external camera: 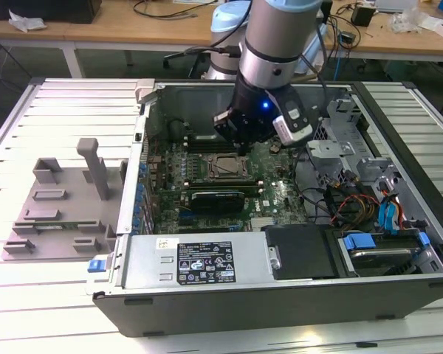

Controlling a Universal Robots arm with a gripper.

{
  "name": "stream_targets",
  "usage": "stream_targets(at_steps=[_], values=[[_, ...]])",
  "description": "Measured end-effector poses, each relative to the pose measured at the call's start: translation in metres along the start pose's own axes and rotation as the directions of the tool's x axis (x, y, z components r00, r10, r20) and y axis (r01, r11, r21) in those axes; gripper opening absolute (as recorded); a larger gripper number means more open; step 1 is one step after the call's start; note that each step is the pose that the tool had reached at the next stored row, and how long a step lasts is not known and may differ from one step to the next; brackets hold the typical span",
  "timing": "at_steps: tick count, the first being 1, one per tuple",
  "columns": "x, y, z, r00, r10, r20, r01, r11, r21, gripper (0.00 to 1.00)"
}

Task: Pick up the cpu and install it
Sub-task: 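Install the second cpu locking lever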

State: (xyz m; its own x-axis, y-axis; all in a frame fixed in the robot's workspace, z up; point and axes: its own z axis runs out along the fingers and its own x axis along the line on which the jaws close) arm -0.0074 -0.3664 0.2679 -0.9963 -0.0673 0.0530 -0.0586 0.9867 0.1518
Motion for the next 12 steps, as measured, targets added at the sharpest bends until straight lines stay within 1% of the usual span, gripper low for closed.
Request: stream_targets(at_steps=[1, 2, 4, 5, 6, 7, 8, 10, 11, 12], values=[[0.0003, -0.0024, 0.0000, 1.0000, 0.000, 0.0002, 0.000, 1.0000, -0.0070, 0.11], [0.0007, -0.0063, 0.0002, 1.0000, 0.000, 0.0005, 0.000, 1.0000, -0.0089, 0.11], [0.0016, -0.0149, 0.0007, 1.0000, -0.001, 0.0004, 0.001, 1.0000, -0.0090, 0.11], [0.0024, -0.0206, 0.0014, 1.0000, -0.001, 0.0003, 0.001, 1.0000, -0.0090, 0.11], [0.0044, -0.0276, 0.0040, 1.0000, 0.000, 0.0004, 0.000, 1.0000, -0.0090, 0.11], [0.0060, -0.0298, 0.0055, 1.0000, 0.000, 0.0005, 0.000, 1.0000, -0.0096, 0.11], [0.0116, -0.0310, 0.0082, 1.0000, -0.001, 0.0008, 0.001, 0.9999, -0.0140, 0.11], [0.0186, -0.0311, 0.0110, 1.0000, -0.001, 0.0008, 0.001, 0.9999, -0.0155, 0.11], [0.0251, -0.0311, 0.0140, 1.0000, -0.001, 0.0009, 0.001, 0.9999, -0.0162, 0.11], [0.0290, -0.0311, 0.0160, 1.0000, -0.001, 0.0009, 0.001, 0.9999, -0.0164, 0.11]])
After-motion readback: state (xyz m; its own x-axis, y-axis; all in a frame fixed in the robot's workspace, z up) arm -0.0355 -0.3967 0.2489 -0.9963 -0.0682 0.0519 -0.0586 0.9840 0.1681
